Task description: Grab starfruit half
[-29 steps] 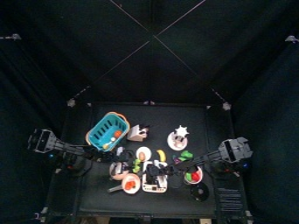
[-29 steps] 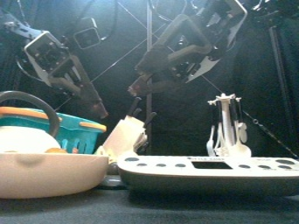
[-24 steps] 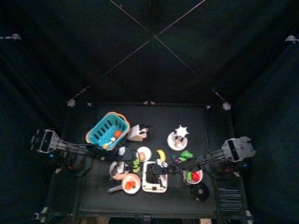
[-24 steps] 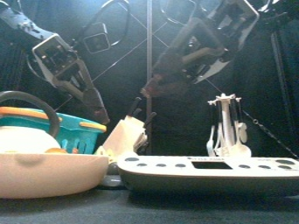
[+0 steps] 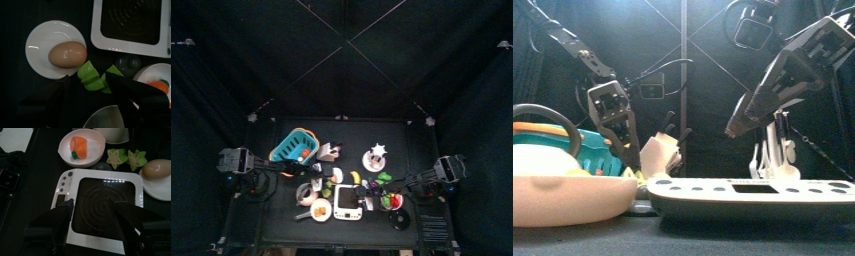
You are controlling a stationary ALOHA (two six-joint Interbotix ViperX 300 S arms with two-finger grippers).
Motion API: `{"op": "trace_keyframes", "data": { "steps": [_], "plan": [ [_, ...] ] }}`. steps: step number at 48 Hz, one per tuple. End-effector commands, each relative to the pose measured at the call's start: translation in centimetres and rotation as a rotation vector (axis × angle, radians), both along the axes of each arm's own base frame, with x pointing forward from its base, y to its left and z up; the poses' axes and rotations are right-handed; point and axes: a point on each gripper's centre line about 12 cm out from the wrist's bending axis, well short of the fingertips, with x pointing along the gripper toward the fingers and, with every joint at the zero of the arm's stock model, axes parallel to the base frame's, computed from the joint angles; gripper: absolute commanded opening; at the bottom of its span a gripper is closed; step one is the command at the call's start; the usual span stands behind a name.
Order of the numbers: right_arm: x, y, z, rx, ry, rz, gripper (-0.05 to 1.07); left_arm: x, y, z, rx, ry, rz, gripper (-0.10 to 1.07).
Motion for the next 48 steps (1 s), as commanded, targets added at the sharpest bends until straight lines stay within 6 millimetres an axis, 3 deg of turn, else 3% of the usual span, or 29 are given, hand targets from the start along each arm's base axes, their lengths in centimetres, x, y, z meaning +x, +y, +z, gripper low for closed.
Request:
{"op": "trace_keyframes", "data": {
  "steps": [1, 18, 33, 48],
  "plan": [
    [0.0, -0.1, 1.2, 0.011, -0.035, -0.007, 0.90, 0.6, 0.3, 0.6, -0.029, -0.025, 0.041, 0.93],
    [0.0, -0.1, 1.1, 0.011, -0.029, -0.008, 0.90, 0.9, -0.2, -1.5, -0.041, 0.037, 0.031, 0.93],
    [0.1, -0.1, 0.8, 0.015, -0.021, -0.013, 0.90, 0.9, 0.1, -1.9, -0.042, 0.048, 0.039, 0.92],
    [0.1, -0.1, 0.7, 0.014, -0.018, -0.012, 0.89, 1.0, 0.1, -1.9, -0.044, 0.047, 0.043, 0.78]
  ]
}}
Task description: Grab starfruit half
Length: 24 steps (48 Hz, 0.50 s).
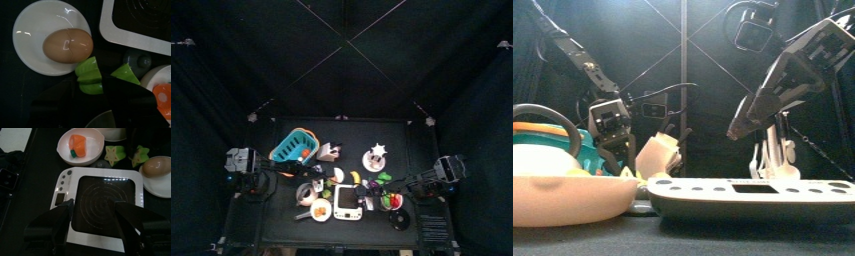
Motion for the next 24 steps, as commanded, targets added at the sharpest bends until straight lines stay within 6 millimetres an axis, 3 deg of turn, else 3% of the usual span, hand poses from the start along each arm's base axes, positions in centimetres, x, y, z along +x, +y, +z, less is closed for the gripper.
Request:
{"op": "trace_keyframes", "data": {
  "steps": [1, 24],
  "plan": [
    [0.3, -0.1, 0.9, 0.005, -0.029, -0.003, 0.89, 0.7, 0.2, 0.9, 0.001, -0.032, 0.008, 0.77],
    [0.2, -0.1, 0.5, 0.009, -0.017, -0.008, 0.89, 0.2, -0.3, 4.3, 0.008, -0.112, -0.018, 0.75]
  ]
}}
